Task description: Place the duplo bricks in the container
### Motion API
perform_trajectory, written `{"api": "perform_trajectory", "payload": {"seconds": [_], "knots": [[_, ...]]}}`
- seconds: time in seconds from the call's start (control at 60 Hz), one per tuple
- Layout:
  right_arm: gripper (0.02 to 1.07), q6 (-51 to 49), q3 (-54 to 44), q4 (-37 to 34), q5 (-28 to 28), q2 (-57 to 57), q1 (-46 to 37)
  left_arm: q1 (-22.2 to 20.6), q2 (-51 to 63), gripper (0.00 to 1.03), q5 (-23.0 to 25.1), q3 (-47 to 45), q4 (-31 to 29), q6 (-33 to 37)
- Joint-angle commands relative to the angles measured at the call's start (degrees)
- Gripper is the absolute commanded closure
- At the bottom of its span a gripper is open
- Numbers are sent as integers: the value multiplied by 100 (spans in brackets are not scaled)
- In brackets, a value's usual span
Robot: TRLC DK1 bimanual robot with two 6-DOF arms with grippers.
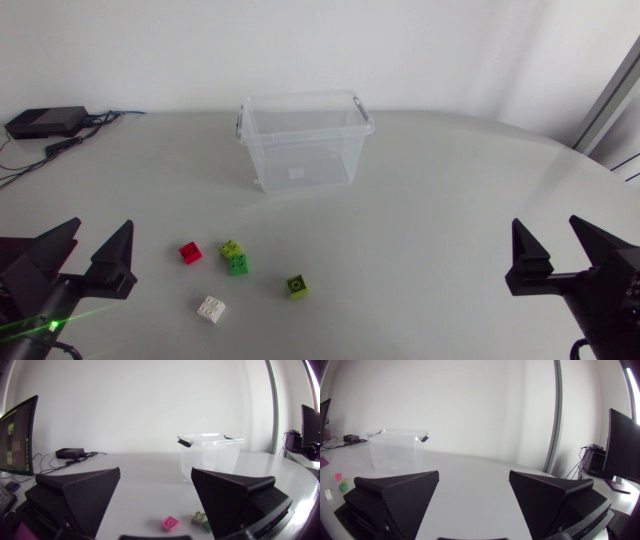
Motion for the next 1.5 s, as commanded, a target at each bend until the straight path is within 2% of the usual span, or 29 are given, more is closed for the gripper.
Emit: {"api": "perform_trajectory", "payload": {"seconds": [0.0,0.45,0.7,0.967,1.233,1.267,1.417,1.483], "knots": [[6,170,-134,-17,-10,-38,44,27,-56,5,1,-102,20,8],[6,170,-3,-34,25,-38,53,132,-56,5,1,-5,135,167],[6,170,621,-166,95,401,220,124,164,5,1,593,-217,105],[6,222,1456,-184,289,1684,571,-87,1992,5,10,1665,-437,-27],[7,671,2546,-623,684,3372,1257,-246,4286,8,27,2790,-1113,26],[7,715,2660,-737,711,3477,1309,-254,4470,8,36,2887,-1219,52],[7,1048,3680,-2056,755,4673,1705,-272,5507,7,98,3440,-1746,378],[7,1066,4023,-2574,755,5165,1969,-263,5956,7,98,3625,-1904,826]]}}
